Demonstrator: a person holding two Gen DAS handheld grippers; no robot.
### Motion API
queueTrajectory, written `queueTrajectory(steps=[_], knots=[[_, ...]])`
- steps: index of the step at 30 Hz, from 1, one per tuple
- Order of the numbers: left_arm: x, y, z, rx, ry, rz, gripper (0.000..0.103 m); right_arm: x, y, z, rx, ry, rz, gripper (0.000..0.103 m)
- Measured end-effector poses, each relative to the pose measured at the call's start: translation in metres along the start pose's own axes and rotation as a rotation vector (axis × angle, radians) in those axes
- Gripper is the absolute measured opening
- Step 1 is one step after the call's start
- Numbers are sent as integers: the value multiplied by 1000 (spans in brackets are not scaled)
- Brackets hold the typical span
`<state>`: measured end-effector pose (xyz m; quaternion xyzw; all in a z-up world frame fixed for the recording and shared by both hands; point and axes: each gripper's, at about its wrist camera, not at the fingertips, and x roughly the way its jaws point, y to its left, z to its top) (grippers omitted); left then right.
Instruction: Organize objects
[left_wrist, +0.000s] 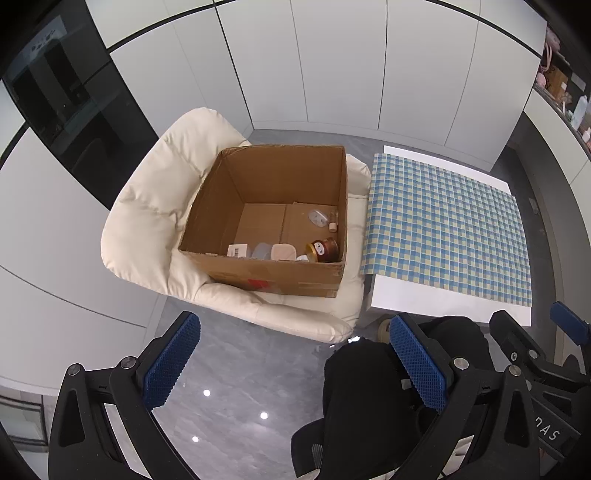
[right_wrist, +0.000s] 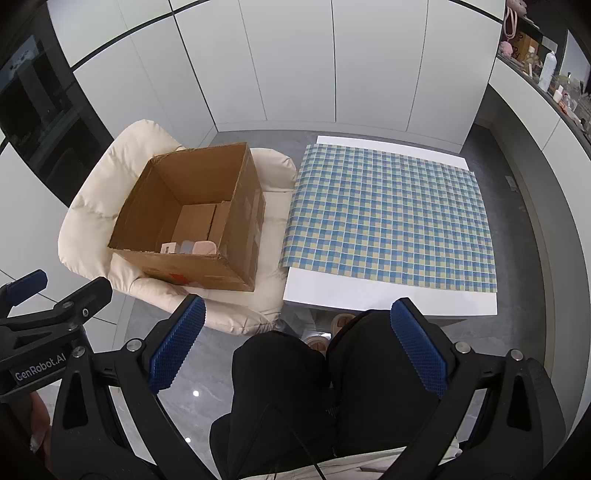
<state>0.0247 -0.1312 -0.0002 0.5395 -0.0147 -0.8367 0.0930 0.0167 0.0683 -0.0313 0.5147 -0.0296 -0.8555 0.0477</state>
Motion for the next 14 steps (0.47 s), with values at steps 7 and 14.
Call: queueTrajectory(steps=[7, 14], knots=[[-1, -1, 0, 8, -5, 10, 102, 2, 0, 0, -1, 8, 2, 102], [-1, 1, 1, 6, -5, 0, 102, 2, 0, -1, -3, 7, -1, 102]])
